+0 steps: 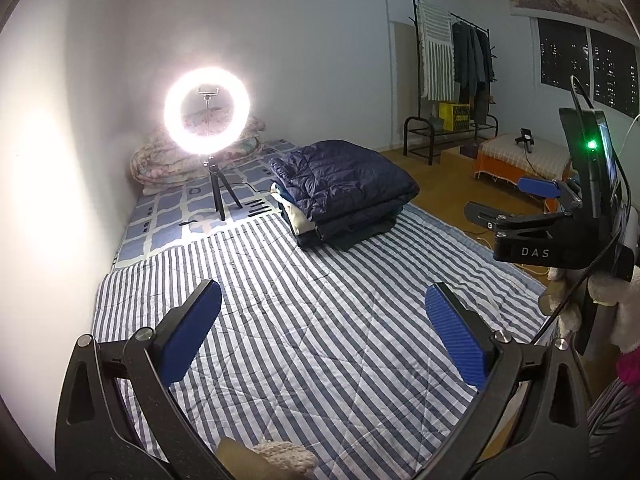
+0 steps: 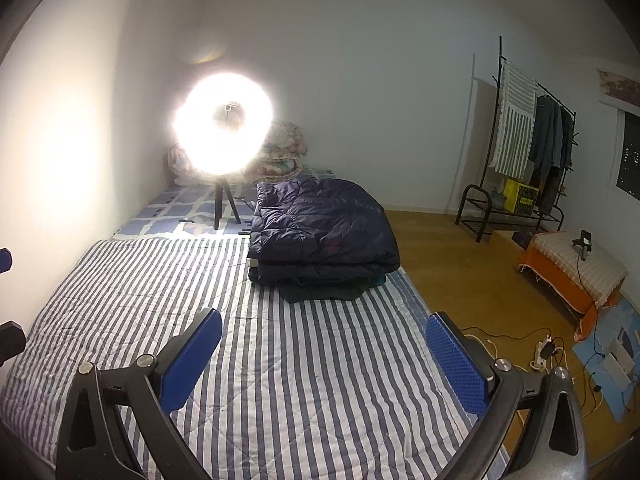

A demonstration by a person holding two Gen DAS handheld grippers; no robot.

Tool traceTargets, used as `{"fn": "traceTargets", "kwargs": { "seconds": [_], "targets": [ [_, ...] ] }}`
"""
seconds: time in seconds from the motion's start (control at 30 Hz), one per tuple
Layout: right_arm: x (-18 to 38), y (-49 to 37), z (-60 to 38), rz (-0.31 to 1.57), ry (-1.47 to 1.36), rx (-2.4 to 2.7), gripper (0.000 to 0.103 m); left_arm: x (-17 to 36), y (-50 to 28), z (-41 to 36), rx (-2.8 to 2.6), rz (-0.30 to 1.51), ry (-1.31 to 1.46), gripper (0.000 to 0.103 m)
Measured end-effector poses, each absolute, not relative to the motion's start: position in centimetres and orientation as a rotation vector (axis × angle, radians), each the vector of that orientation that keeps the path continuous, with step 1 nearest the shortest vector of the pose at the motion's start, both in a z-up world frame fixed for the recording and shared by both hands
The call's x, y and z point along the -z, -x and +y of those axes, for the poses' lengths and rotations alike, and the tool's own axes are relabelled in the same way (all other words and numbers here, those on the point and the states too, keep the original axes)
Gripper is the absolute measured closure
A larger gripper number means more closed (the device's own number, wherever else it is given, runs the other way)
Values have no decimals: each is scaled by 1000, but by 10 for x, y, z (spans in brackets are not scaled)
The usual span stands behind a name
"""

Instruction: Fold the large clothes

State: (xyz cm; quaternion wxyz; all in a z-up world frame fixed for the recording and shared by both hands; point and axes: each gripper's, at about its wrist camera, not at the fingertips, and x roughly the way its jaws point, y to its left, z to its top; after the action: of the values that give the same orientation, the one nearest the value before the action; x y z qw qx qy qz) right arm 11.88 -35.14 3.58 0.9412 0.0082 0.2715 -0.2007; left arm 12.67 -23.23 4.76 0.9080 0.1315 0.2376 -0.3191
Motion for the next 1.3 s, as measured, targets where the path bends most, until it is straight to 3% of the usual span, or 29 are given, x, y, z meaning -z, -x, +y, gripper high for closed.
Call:
{"fn": "traceTargets", "kwargs": {
  "seconds": [1.3],
  "targets": [
    [-33, -119, -347, 562, -23, 396, 0, -49, -120, -236, 661, 475, -281, 0]
  ]
}}
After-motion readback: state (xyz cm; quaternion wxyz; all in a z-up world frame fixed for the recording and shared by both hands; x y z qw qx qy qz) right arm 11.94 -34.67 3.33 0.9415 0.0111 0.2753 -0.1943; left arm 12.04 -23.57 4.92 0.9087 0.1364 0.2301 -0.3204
